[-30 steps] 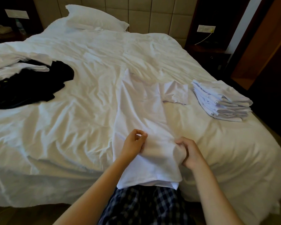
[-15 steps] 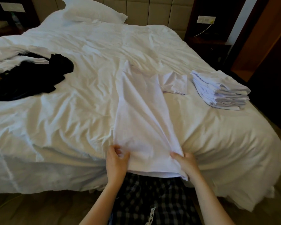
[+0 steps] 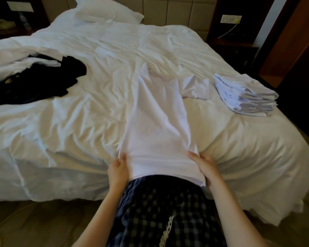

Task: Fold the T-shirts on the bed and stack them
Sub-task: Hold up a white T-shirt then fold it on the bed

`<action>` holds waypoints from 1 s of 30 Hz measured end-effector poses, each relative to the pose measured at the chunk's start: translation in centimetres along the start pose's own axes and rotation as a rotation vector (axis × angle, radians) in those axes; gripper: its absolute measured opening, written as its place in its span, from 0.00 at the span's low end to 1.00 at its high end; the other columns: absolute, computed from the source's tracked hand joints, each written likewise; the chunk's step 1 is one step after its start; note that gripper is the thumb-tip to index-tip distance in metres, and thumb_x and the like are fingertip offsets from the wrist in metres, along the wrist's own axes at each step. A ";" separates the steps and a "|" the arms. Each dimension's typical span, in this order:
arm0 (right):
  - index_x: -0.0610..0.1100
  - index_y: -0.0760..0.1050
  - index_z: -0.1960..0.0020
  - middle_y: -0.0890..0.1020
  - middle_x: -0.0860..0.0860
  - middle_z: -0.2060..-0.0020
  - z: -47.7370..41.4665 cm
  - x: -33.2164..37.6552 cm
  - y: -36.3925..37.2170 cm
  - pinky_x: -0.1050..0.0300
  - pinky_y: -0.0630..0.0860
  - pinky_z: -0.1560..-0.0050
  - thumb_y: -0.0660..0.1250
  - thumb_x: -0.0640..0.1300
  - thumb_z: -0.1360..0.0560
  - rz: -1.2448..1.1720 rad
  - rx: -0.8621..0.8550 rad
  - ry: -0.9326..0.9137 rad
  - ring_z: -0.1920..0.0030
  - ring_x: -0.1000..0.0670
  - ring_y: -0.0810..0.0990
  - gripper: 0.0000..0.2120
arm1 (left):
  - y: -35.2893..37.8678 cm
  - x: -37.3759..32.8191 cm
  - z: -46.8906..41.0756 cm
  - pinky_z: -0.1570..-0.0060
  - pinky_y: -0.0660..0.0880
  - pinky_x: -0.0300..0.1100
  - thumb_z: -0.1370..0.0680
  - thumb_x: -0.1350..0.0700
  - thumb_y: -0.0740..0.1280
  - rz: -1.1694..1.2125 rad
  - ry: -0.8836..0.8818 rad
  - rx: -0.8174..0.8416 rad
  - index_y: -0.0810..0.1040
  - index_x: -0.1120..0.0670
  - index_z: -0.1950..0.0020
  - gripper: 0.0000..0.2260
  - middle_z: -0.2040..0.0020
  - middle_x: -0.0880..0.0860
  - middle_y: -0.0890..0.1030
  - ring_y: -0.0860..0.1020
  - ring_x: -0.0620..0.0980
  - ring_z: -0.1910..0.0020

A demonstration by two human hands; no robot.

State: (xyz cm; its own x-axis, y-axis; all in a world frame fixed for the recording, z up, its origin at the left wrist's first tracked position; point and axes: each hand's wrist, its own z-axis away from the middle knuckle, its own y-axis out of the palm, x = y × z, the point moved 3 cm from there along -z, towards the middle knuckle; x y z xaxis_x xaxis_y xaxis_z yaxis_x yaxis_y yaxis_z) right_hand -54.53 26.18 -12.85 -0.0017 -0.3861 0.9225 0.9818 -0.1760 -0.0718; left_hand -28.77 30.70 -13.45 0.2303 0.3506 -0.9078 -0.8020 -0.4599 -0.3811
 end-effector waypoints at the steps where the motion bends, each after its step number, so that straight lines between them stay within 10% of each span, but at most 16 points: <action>1: 0.37 0.78 0.55 0.79 0.48 0.71 0.0 -0.4 0.1 0.67 0.72 0.74 0.70 0.39 0.27 0.039 -0.007 0.019 0.71 0.51 0.77 0.05 | 0.1 0.9 0.2 0.60 0.69 0.45 0.17 0.50 0.53 -0.100 -0.075 0.052 0.73 0.61 0.56 0.18 0.66 0.53 0.73 0.72 0.52 0.64; 9: 0.41 0.74 0.58 0.75 0.48 0.65 0.2 -1.4 1.7 0.59 0.68 0.66 0.63 0.37 0.24 -0.049 -0.140 -0.117 0.61 0.47 0.73 0.04 | -0.1 1.4 -0.2 0.49 0.67 0.46 0.17 0.51 0.53 -0.129 -0.129 0.080 0.73 0.66 0.38 0.20 0.43 0.63 0.76 0.73 0.60 0.43; 13: 0.37 0.74 0.50 0.77 0.47 0.62 0.7 -3.4 1.7 0.55 0.69 0.61 0.64 0.50 0.24 0.345 -0.197 -0.073 0.58 0.45 0.76 0.15 | 0.1 3.5 0.0 0.58 0.70 0.45 0.17 0.54 0.54 -0.284 -0.229 0.241 0.75 0.66 0.40 0.18 0.58 0.56 0.76 0.74 0.52 0.60; 20: 0.40 0.69 0.48 0.77 0.44 0.54 0.9 1.3 0.7 0.53 0.68 0.57 0.67 0.46 0.29 0.498 -0.453 -0.286 0.52 0.41 0.77 0.14 | -2.4 -0.3 -0.7 0.53 0.69 0.46 0.21 0.58 0.59 -0.397 0.064 0.081 0.68 0.59 0.37 0.13 0.40 0.58 0.75 0.75 0.57 0.45; 30: 0.40 0.72 0.44 0.75 0.42 0.44 -7.5 13.0 5.7 0.48 0.71 0.44 0.62 0.41 0.24 0.727 -0.208 -0.490 0.43 0.40 0.74 0.10 | 0.1 -15.0 -9.7 0.50 0.70 0.45 0.22 0.55 0.60 -0.477 0.345 0.110 0.69 0.55 0.36 0.15 0.41 0.54 0.76 0.75 0.55 0.44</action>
State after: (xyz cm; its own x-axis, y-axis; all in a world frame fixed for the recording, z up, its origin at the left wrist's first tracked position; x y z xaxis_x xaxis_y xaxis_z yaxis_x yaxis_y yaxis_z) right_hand -50.39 13.36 -4.13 0.7344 -0.0451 0.6772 0.6544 -0.2175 -0.7242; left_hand -26.91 17.51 -1.59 0.7300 0.2043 -0.6522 -0.6140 -0.2232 -0.7571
